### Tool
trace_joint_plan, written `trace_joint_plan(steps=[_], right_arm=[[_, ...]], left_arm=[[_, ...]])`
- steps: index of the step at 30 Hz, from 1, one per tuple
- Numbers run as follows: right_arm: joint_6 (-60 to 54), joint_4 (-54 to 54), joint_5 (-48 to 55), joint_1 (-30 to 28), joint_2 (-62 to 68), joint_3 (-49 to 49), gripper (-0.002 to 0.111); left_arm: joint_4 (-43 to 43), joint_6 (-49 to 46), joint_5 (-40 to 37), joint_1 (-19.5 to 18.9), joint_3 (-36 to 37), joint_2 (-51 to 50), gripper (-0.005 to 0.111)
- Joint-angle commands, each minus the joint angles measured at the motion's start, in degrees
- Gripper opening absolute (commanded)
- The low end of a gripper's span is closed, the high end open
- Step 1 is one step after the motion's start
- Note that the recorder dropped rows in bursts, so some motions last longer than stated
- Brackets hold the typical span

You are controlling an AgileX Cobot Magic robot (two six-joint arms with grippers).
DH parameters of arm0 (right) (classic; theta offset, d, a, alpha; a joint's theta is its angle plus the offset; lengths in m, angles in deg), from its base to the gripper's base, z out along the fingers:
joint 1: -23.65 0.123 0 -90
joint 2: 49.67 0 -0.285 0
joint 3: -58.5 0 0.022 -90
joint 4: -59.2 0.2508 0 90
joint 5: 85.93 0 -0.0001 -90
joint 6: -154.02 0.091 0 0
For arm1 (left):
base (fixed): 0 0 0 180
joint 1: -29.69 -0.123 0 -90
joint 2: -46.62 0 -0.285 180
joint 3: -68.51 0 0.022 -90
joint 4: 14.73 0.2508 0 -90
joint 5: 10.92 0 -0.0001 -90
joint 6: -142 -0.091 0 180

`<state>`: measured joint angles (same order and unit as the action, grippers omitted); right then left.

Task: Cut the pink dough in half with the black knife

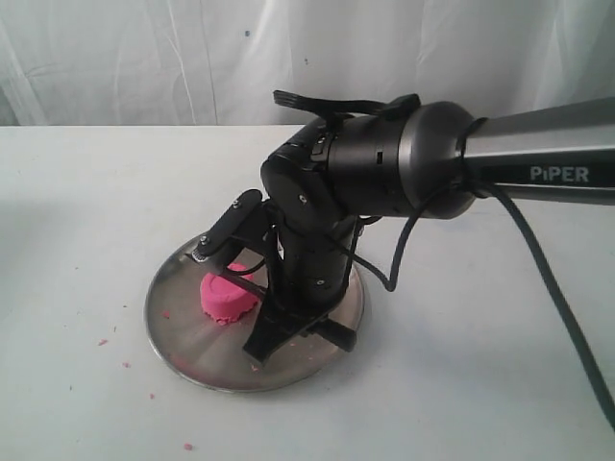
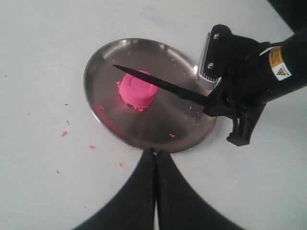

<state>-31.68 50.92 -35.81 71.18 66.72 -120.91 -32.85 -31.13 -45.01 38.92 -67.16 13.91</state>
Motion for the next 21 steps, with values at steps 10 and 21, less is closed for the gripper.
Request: trace_joint_plan(steps=[10,21], right_arm=[[-2.0,-2.0,-0.5,-0.1,2.6,-3.4,0.000],[-1.8,-4.3,1.6,-0.1,6.1,-4.2,0.000]], left_arm=[[-1.6,-8.1,7.6,0.1,-13.4,-35.2,0.000],[-7.6,-17.2,9.7,0.1,-16.9,-47.0,0.000]])
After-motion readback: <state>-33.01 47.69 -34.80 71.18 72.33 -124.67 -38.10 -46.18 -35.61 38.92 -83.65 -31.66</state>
